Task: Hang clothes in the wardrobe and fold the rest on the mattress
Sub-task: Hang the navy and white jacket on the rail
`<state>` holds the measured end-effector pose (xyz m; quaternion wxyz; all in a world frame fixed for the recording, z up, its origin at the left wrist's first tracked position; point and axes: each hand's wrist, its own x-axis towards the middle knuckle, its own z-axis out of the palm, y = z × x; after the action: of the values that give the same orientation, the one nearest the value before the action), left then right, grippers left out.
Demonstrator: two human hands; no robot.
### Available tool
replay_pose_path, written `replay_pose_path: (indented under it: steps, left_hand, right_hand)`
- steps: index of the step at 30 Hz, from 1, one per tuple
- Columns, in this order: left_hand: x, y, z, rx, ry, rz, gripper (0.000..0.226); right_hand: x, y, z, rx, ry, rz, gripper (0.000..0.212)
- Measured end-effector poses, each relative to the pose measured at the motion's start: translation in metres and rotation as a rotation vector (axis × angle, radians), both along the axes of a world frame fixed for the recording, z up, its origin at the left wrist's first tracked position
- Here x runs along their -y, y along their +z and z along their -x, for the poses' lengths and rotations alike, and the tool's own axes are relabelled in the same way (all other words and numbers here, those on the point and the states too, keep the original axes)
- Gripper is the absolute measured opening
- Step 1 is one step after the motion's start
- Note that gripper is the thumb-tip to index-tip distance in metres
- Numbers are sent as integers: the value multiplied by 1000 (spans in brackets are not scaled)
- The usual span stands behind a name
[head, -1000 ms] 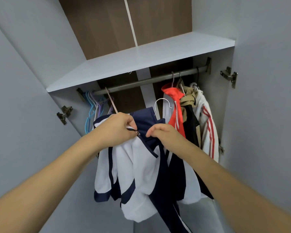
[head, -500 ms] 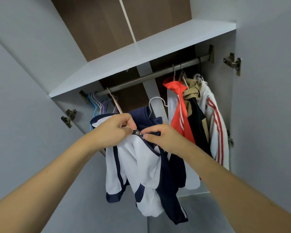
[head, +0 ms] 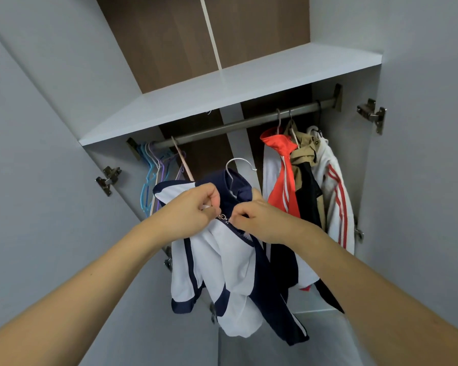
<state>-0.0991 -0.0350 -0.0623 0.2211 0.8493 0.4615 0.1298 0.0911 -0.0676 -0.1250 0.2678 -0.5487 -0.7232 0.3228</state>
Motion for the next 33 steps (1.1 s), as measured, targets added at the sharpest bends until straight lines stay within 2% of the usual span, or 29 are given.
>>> replay_pose_path:
  steps: [3, 5, 8, 10, 11, 13, 14, 16, 18, 20, 24, 26, 29, 31, 33]
  left_hand:
    - [1, -5, 3, 33, -17, -1, 19]
    - [2, -6, 7, 51, -24, -12, 20]
    - [2, 1, 24, 99, 15, 36, 18]
    - [-3, 7, 44, 91, 45, 128, 18]
    - [-5, 9, 51, 29, 63, 185, 18]
    - [-6, 8, 51, -238, 119, 234, 9]
    - [-8, 3, 43, -366, 149, 221, 11]
    - [-12, -14, 21, -444, 164, 160, 39]
    - [-16, -33, -1, -372, 134, 58, 48]
    - [-18, -46, -10, -306, 103, -51, 40]
    - [-11, -54, -3, -322, 15, -212, 36]
    - [-4, -50, 4, -338, -34, -290, 36]
    - [4, -43, 27, -329, -83, -273, 33]
    - [8, -41, 39, -288, -72, -227, 34]
    - [9, -39, 36, -207, -36, -220, 35]
  right_hand:
    - [-3, 0, -3, 127, 56, -60, 23]
    - [-8, -5, -8, 166, 9, -153, 23]
    - [-18, -18, -28, 108, -113, -180, 23]
    - [-25, -24, -43, -31, -218, -136, 25]
    - [-27, -25, -48, -104, -263, -111, 25]
    - [-32, -22, -50, -198, -292, -61, 25]
    - [-33, -19, -47, -228, -281, -41, 26]
    - [-34, -11, -36, -259, -237, -32, 29]
    - [-33, -2, -26, -252, -179, -65, 29]
    - [-31, 3, -21, -186, -119, -112, 25]
    - [-31, -5, -25, 198, -117, -234, 15]
    - [-32, -8, -35, 275, -152, -201, 15]
    - [-36, -11, -56, 127, -203, -91, 17]
    - [-35, -9, -62, -26, -224, -34, 18]
    - [-33, -5, -62, -97, -214, 31, 19]
